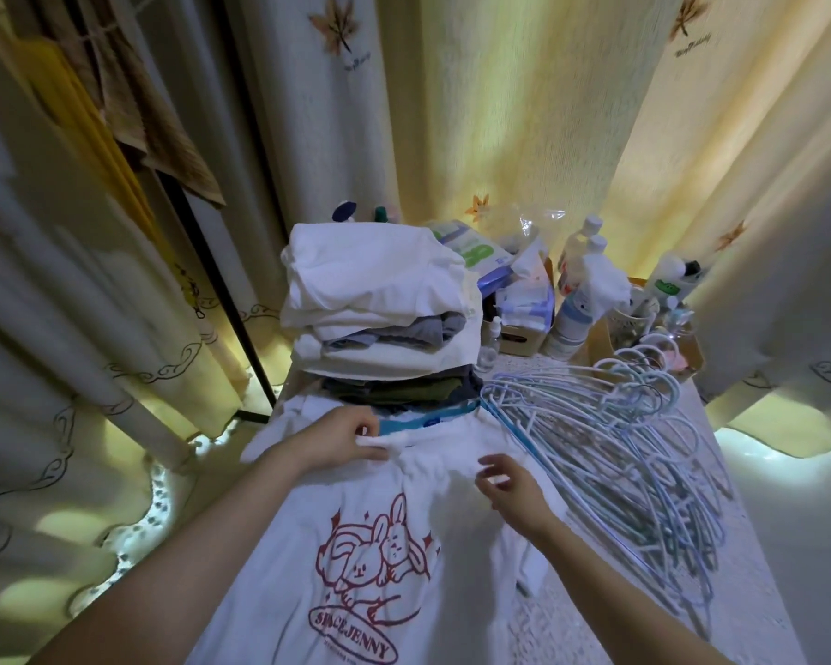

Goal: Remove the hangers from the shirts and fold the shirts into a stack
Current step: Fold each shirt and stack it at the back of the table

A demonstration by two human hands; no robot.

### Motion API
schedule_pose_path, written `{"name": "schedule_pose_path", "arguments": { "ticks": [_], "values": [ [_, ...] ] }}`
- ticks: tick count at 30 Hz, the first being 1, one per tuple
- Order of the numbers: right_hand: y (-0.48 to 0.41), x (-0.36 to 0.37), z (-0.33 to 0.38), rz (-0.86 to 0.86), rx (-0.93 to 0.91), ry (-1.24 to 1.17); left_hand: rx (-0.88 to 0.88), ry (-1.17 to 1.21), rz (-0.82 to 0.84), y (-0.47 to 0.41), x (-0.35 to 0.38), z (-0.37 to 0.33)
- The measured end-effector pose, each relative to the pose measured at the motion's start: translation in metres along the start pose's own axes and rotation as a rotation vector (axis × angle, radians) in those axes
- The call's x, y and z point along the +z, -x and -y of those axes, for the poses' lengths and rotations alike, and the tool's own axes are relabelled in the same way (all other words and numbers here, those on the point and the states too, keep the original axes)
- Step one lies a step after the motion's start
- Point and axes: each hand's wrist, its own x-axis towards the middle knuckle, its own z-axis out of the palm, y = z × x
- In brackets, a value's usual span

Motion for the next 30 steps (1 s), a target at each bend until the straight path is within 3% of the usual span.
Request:
{"name": "schedule_pose_path", "arguments": {
  "ticks": [4,7,12,18,21,24,27,30],
  "values": [
    [0.002,0.013,0.060,0.154,-0.531,0.239,0.119,0.100,-0.038,0.015,-0.004,-0.018],
    [0.001,0.024,0.099,0.231,-0.685,0.333,0.111,0.116,-0.018,0.029,-0.019,-0.029],
    [-0.006,0.022,0.118,0.357,-0.709,0.428,0.031,0.105,-0.029,0.054,-0.045,-0.043],
    [-0.013,-0.053,0.112,0.338,-0.637,0.562,-0.029,0.247,-0.355,0.090,-0.105,-0.068],
    [0.001,-0.105,0.119,0.288,-0.562,0.580,-0.014,0.258,-0.388,0.108,-0.125,-0.079],
    [0.028,-0.138,0.131,0.314,-0.592,0.460,0.006,0.243,-0.412,0.118,-0.135,-0.084],
    [0.053,-0.145,0.139,0.166,-0.692,0.225,0.051,0.286,-0.501,0.123,-0.142,-0.086],
    [0.068,-0.141,0.146,0.029,-0.669,-0.085,0.088,0.386,-0.595,0.127,-0.150,-0.089]
  ]
}}
